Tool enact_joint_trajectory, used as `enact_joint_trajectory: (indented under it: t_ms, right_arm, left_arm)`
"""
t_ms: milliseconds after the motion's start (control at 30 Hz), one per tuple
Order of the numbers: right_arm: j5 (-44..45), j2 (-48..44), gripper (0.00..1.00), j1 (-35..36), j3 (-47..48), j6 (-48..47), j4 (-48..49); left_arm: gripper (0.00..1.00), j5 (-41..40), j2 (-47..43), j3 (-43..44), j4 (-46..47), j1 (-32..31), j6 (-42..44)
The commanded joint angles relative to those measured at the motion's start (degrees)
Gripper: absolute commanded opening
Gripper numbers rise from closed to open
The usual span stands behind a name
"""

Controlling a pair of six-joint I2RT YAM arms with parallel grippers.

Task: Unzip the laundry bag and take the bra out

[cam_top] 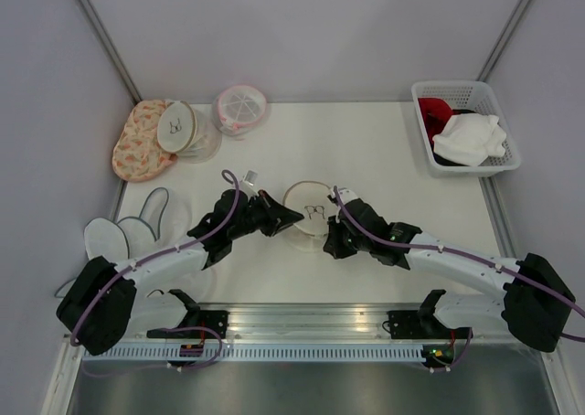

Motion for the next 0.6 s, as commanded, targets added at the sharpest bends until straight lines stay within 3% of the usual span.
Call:
enact_joint_trajectory:
  t_ms: [0, 333, 500, 533, 567]
  right_arm:
    - [3.04, -1.49, 0.0, 0.25, 2.98, -0.87, 0.16]
    - [13.66, -2.46, 0.0, 0.34, 7.81, -3.51, -20.39]
    - [13.34, -4.91, 0.0, 0.34, 8.96, -4.48, -22.35]
    - [8.97, -5.36, 0.34, 0.26, 8.96, -4.39, -20.61]
    - [6.4, -6.49, 0.53, 0.25, 8.43, -4.3, -19.37]
  left_arm:
    - [0.02, 2.23, -2.3, -0.19, -3.47, -0.15, 0.46]
    - [0.02, 2.93, -5.29, 4.64, -17.34, 0.38, 12.66]
    - [0.02, 3.89, -5.55, 5.44, -20.01, 2.14, 13.65]
    - [0.02, 3.98, -5.82, 5.26, -19.48, 2.14, 12.87]
    - [0.02, 4.07, -5.82, 4.91, -18.26, 2.14, 12.51]
